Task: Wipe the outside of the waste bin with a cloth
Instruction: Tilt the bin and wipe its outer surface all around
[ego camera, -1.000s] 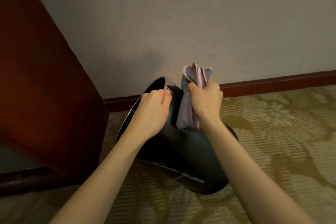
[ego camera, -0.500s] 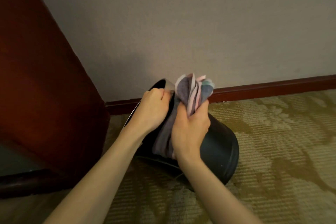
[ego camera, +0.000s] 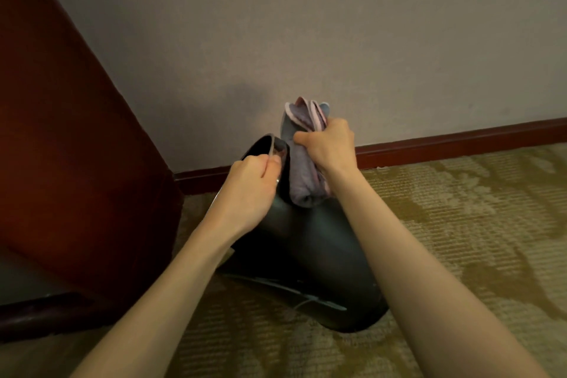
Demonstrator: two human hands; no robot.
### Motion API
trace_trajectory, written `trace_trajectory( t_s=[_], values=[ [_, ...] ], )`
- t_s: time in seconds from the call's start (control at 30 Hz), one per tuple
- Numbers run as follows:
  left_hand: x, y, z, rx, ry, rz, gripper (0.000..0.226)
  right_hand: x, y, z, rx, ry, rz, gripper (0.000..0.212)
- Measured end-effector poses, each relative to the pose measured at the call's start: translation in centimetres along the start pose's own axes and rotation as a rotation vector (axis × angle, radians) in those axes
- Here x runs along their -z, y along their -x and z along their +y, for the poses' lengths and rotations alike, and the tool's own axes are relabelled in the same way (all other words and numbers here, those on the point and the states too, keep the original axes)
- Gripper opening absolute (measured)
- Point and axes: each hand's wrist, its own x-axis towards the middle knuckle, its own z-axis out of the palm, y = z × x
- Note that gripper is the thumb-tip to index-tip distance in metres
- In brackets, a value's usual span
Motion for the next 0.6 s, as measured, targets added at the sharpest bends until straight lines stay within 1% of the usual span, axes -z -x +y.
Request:
trace_trajectory(
  t_s=[0.1,0.17,0.23,0.3,0.4,0.47,0.53,0.6],
  values=[
    [0.6,-0.7,-1.0,0.043,-0.029,0.008,0.045,-0.1,-0.1,1.6,0.032,0.072,0.035,0.033],
    [1.2,-0.9,-2.1,0.083,-0.051,0.014,0.041,0.4,-0.1,3.3,0.024,0.126,0.061,0.034],
    [1.8,-0.8,-3.2,0.086,-0.083,0.005,0.035,1.0,0.0,4.8,0.018,0.161,0.064,0.033],
    [2.2,-0.7,-4.2,0.091,-0.112,0.005,0.036,1.6,0.1,5.9,0.046,0.24,0.05,0.034],
    [2.9,-0.5,-6.2,0.184,-0.116,-0.007,0.041,2.7,0.2,7.2,0.093,0.375,0.014,0.036],
    [3.4,-0.5,-7.6,0.265,-0.097,-0.016,0.042,3.6,0.2,8.0,0.105,0.443,0.006,0.033],
    [3.7,-0.4,-8.6,0.322,-0.06,-0.023,0.042,4.0,0.3,8.4,0.11,0.476,0.005,0.029],
    [3.7,-0.4,-9.1,0.332,-0.042,-0.021,0.042,3.7,0.5,8.5,0.094,0.48,0.027,0.031]
  ],
)
